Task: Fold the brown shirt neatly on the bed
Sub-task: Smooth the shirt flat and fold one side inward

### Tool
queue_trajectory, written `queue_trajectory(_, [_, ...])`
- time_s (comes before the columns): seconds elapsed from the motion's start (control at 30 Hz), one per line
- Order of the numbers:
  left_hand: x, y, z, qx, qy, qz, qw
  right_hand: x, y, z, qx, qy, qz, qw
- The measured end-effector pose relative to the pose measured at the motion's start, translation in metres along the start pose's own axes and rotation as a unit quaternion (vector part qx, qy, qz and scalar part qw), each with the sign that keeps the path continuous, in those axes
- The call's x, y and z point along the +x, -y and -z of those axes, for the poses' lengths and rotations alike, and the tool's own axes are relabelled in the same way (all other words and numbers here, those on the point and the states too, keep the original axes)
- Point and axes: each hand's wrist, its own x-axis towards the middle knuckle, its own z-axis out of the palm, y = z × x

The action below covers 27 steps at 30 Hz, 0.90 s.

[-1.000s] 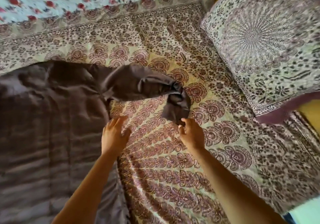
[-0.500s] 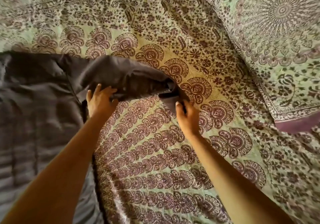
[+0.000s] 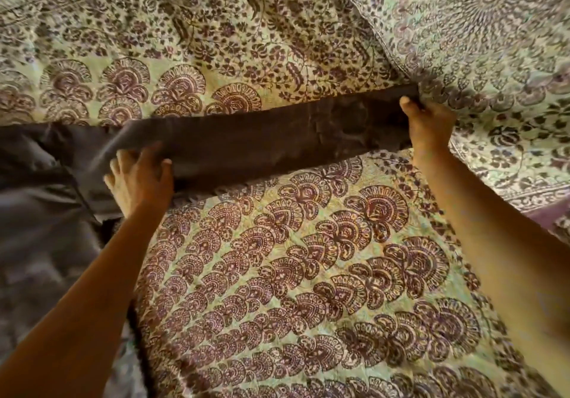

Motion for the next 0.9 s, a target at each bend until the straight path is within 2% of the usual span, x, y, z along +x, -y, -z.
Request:
queue_trajectory(0.07, [0.007, -0.001, -0.006, 0.016, 0.026, -0.047, 0.998, 0.013, 0.003, -0.005, -0.057, -0.011, 0.030, 0.998])
queue_trajectory(0.1, [0.008, -0.002, -0.012, 0.027, 0.050, -0.072, 0.996, 0.017, 0.003, -0.006, -0.124, -0.011, 0.042, 0.991])
queue_trajectory(0.17, [0.007, 0.000, -0.027, 0.050, 0.094, -0.106, 0.989, 0.014, -0.007, -0.010, -0.277, -0.019, 0.019, 0.960])
queue_trajectory(0.23, [0.001, 0.001, -0.037, 0.054, 0.103, -0.111, 0.987, -0.001, -0.020, -0.017, -0.376, -0.068, 0.000, 0.924])
queue_trajectory(0.27, [-0.002, -0.002, -0.041, 0.054, 0.099, -0.112, 0.987, -0.014, -0.024, -0.024, -0.403, -0.099, 0.011, 0.910])
queue_trajectory(0.33, [-0.006, -0.008, -0.044, 0.063, 0.091, -0.110, 0.988, -0.045, -0.027, -0.054, -0.393, -0.106, 0.091, 0.909])
queue_trajectory(0.37, [-0.007, -0.011, -0.044, 0.070, 0.093, -0.110, 0.987, -0.066, -0.023, -0.075, -0.371, -0.075, 0.151, 0.913])
queue_trajectory(0.43, [-0.007, -0.018, -0.042, 0.067, 0.109, -0.136, 0.982, -0.105, -0.019, -0.120, -0.335, 0.042, 0.267, 0.903])
queue_trajectory(0.5, [-0.003, -0.016, -0.034, 0.020, 0.140, -0.199, 0.970, -0.138, -0.014, -0.164, -0.312, 0.180, 0.353, 0.863])
queue_trajectory(0.57, [0.008, 0.000, -0.021, -0.041, 0.127, -0.231, 0.964, -0.163, -0.007, -0.199, -0.316, 0.264, 0.413, 0.812])
queue_trajectory(0.6, [0.017, 0.011, -0.014, -0.061, 0.089, -0.211, 0.972, -0.172, -0.003, -0.210, -0.318, 0.280, 0.433, 0.795])
queue_trajectory(0.67, [0.037, 0.045, -0.001, -0.071, 0.009, -0.100, 0.992, -0.183, 0.003, -0.230, -0.328, 0.309, 0.450, 0.771])
queue_trajectory(0.73, [0.055, 0.090, 0.006, -0.033, 0.000, -0.003, 0.999, -0.190, 0.003, -0.248, -0.352, 0.326, 0.460, 0.747])
queue_trajectory(0.77, [0.061, 0.108, 0.008, -0.004, 0.023, 0.010, 1.000, -0.191, -0.001, -0.253, -0.366, 0.324, 0.460, 0.741])
queue_trajectory(0.83, [0.072, 0.137, 0.007, 0.048, 0.066, -0.017, 0.996, -0.193, -0.009, -0.263, -0.397, 0.299, 0.451, 0.741])
queue_trajectory(0.9, [0.084, 0.151, 0.002, 0.066, 0.066, -0.044, 0.995, -0.193, -0.015, -0.267, -0.429, 0.269, 0.438, 0.743])
